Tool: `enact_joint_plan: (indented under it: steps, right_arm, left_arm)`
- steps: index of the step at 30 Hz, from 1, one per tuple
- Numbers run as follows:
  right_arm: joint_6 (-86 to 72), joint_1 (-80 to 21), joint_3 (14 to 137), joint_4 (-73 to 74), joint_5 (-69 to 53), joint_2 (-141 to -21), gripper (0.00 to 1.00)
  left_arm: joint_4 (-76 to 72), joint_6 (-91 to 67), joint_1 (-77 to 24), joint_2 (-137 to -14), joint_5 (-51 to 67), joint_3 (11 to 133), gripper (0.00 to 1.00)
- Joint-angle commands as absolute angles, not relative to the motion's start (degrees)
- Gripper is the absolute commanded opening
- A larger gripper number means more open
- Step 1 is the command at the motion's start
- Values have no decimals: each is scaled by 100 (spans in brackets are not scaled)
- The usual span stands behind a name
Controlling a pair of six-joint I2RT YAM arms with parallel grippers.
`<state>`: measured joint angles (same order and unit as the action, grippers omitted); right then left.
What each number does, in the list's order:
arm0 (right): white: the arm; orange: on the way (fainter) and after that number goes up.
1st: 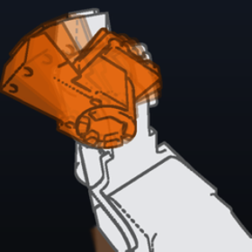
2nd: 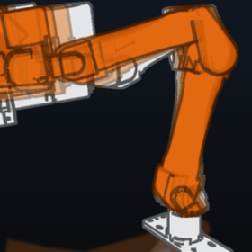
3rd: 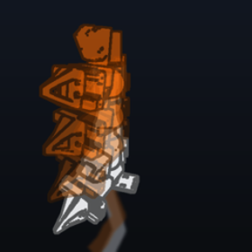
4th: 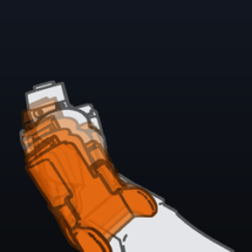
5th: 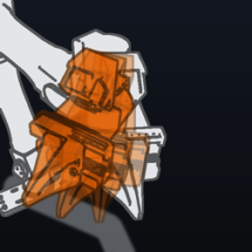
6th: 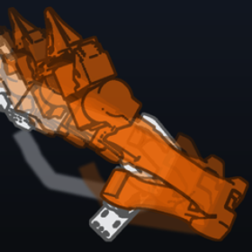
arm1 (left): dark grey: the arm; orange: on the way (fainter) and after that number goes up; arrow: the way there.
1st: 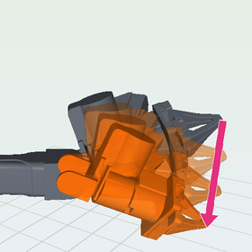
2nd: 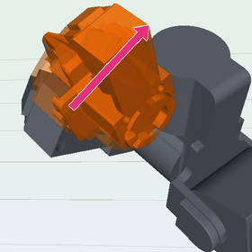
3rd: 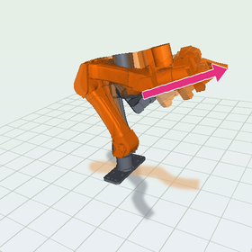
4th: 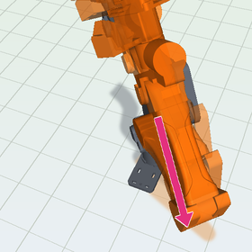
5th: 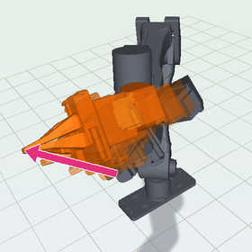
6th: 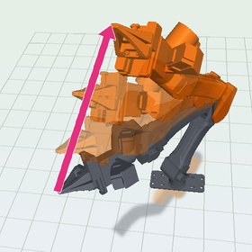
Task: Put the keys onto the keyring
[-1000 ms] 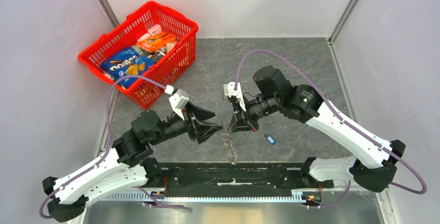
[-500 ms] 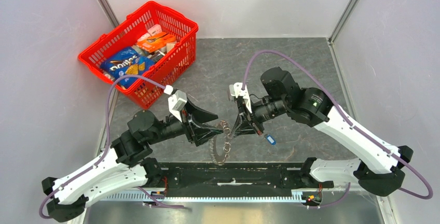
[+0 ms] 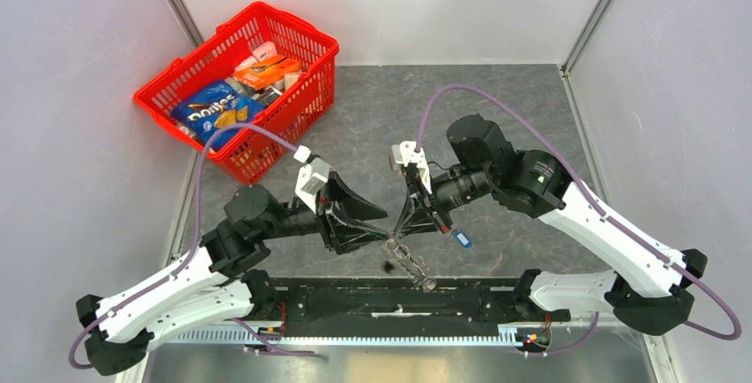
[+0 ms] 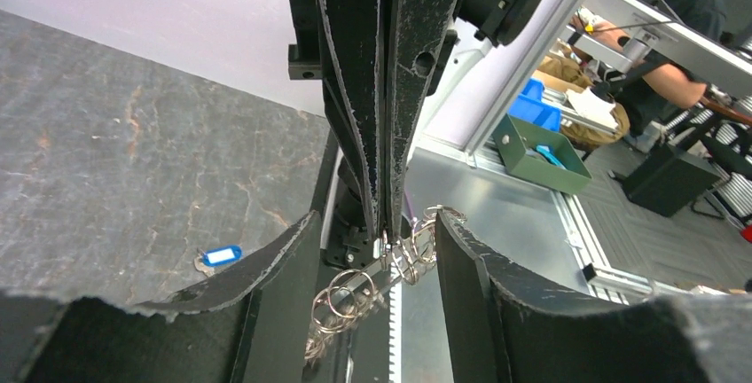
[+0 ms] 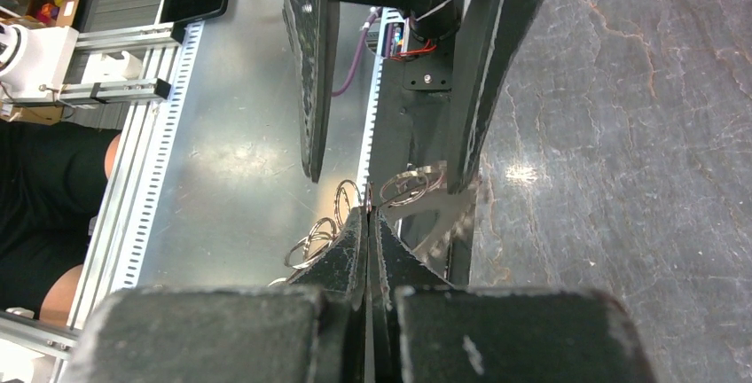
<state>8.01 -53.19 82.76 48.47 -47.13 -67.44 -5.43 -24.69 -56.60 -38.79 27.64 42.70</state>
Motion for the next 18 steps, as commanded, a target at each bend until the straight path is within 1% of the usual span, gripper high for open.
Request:
enact_joint_plan:
  steps: [1, 6, 18]
  right_arm:
    - [598, -5370, 8591, 4474, -4888, -6626, 0]
    - [581, -5379, 8643, 4465, -4813, -6646, 0]
    - [514, -5388, 8692, 4342, -4764, -6645, 0]
  left_arm:
    - [-826, -2686, -5652, -4020, 3194, 4375, 57]
    - [-835, -2704, -5652, -4044, 3244, 4394, 54]
    - [-789, -2693, -5651, -4094, 3357, 4438, 35]
